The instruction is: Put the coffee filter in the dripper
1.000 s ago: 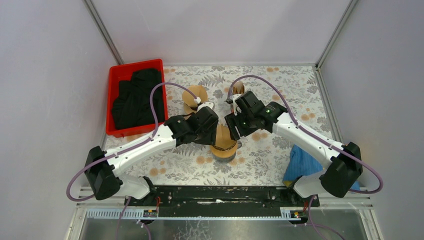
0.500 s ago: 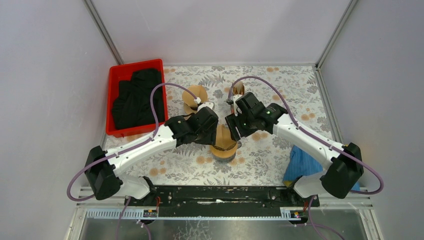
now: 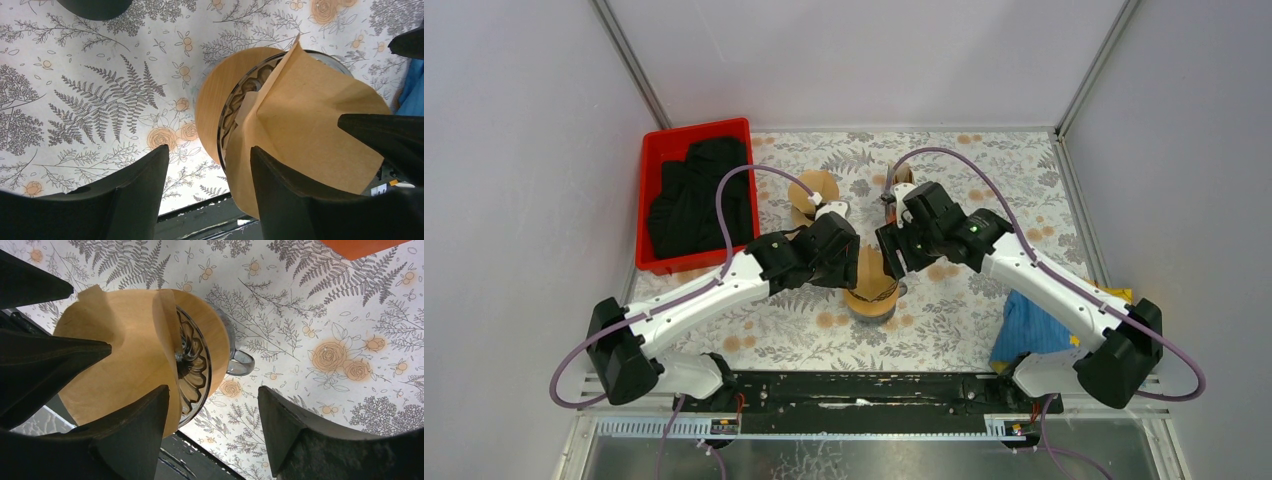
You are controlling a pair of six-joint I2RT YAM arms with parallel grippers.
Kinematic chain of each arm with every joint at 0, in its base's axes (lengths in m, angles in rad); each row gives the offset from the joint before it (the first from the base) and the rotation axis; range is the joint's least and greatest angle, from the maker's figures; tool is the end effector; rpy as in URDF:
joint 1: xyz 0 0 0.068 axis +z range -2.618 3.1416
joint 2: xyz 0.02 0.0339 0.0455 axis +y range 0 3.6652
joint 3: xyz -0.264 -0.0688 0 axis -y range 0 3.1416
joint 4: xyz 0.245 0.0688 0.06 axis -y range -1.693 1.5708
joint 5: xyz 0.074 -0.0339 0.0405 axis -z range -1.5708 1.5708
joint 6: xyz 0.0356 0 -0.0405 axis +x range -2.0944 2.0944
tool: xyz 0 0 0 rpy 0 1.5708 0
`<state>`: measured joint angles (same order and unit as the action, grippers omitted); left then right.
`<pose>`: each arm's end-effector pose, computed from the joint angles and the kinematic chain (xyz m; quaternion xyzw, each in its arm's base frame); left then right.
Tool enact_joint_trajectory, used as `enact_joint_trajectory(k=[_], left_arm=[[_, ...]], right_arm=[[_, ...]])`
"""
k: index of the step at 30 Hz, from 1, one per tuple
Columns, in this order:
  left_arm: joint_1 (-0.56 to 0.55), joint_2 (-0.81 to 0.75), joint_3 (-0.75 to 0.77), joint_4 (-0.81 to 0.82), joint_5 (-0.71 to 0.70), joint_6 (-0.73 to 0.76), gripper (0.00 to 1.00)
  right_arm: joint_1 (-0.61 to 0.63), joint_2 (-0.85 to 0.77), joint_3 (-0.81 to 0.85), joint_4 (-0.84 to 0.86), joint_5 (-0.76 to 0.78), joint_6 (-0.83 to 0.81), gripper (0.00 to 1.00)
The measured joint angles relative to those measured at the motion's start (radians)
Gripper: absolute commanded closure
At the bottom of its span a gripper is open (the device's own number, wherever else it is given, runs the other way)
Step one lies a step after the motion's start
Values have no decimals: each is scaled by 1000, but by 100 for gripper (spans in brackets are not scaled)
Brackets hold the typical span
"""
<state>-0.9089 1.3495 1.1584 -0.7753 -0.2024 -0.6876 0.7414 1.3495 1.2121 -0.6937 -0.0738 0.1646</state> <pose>0.1752 -0.2132 0.2938 0.0750 0.9473 -0.1447 0.2757 0.2097 0.1956 0.3161 -0.2778 0.8895 0.1890 0.3097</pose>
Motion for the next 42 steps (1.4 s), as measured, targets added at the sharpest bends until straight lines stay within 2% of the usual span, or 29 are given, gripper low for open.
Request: enact_joint_trajectory(k=[10, 21, 42], left_arm=[[0, -23, 0, 19, 0, 0, 25], [7, 4, 0, 19, -2, 1, 26], [9, 10, -67, 71, -5, 1, 28]], right_arm=[[0, -46, 0, 30, 3, 0, 25], [0, 2, -2, 63, -7, -1, 23], [-16, 35, -106, 110, 12, -10, 23]])
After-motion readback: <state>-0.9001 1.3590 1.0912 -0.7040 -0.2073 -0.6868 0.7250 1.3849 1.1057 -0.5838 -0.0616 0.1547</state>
